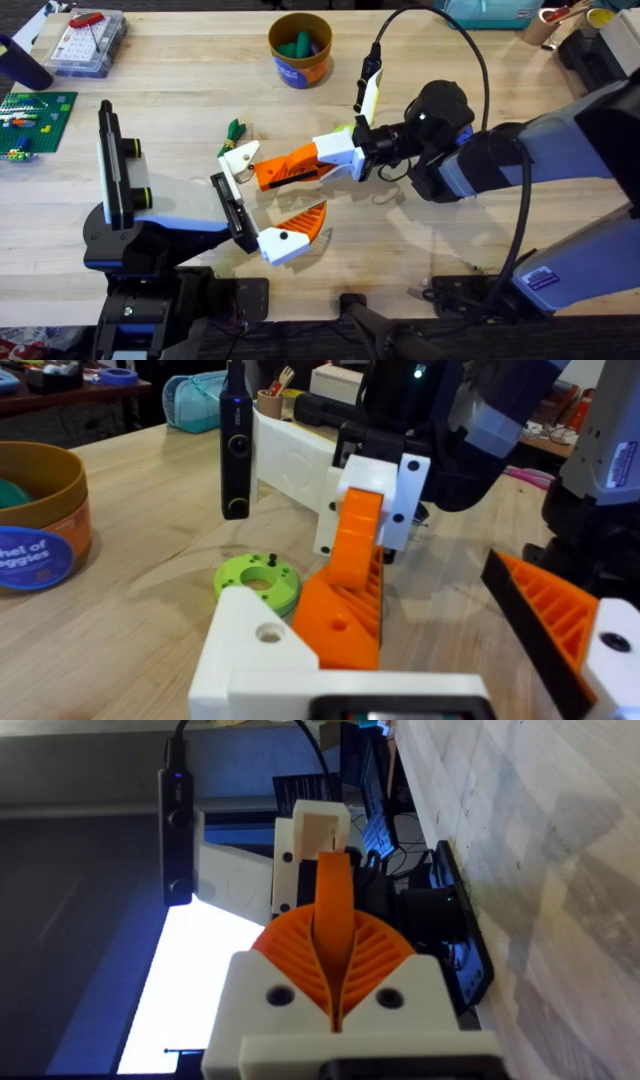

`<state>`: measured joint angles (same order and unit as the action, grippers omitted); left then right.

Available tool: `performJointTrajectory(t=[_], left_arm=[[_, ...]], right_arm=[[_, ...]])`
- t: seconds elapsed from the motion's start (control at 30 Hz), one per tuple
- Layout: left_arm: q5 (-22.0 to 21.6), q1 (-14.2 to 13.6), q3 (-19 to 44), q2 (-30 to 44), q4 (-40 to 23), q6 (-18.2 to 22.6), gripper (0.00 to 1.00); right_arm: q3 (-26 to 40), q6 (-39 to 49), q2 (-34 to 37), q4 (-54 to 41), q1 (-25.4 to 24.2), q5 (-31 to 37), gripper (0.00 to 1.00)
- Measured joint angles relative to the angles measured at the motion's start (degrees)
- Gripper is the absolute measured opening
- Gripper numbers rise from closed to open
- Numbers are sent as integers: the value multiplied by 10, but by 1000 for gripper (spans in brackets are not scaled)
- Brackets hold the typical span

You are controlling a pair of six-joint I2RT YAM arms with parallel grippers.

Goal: Pick up the gripper from the table and insert it into the empty holder that is missing its gripper. Then pick up a screw, insert it into the mounting hole, and use the screwdriver to tighten it. Finally, clean up the table by picking up the vegetable and placing it into the bucket.

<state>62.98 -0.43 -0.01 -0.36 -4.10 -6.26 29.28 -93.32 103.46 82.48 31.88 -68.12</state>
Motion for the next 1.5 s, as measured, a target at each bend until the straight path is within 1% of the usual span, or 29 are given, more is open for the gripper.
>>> performJointTrajectory(t=[0.1,0.47,0.57,0.7,0.93,1.13,1.37,1.5], left_arm=[[-10,2,3,3,-8,0,987],[-10,2,3,3,-17,0,987],[-10,2,3,3,-17,0,987],[-6,1,3,3,-17,1,987],[-2,1,3,3,-18,2,987],[3,2,3,3,-20,-4,987],[8,2,3,3,-21,-9,987],[6,6,3,3,-21,-13,987]], right_arm=[[0,-1,0,-9,-1,-2,14],[0,-1,0,-10,-1,-1,14],[0,-1,0,0,-1,-1,13],[0,0,0,36,-1,0,12],[-2,4,0,39,-1,0,12],[-2,8,0,2,-1,7,14],[2,13,0,-10,-1,20,12],[22,20,0,-58,-1,17,13]])
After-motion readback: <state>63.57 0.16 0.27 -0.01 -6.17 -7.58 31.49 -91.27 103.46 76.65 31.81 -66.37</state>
